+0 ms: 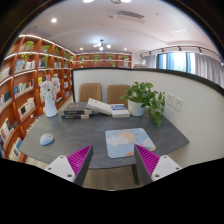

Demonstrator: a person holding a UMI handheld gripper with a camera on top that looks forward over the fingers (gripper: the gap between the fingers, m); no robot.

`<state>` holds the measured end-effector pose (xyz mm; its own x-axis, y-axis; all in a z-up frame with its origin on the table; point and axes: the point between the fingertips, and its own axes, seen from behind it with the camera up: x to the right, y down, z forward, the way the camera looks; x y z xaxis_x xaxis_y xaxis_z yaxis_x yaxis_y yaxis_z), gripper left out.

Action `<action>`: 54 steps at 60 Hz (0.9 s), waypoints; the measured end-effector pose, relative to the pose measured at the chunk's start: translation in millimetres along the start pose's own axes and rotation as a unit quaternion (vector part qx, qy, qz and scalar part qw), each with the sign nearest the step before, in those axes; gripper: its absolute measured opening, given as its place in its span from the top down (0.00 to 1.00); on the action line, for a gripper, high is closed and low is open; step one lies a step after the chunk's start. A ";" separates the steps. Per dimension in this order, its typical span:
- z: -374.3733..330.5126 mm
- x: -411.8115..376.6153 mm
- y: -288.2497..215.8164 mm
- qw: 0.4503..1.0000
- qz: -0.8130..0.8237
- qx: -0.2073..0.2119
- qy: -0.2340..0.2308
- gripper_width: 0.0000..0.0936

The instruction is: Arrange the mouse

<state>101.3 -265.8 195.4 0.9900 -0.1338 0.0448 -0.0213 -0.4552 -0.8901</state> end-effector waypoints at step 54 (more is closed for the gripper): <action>142.3 -402.1 120.3 0.980 -0.029 -0.140 -0.140 0.13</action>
<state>-279.5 -141.5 5.9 0.9894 0.1278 -0.0687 0.0378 -0.6843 -0.7282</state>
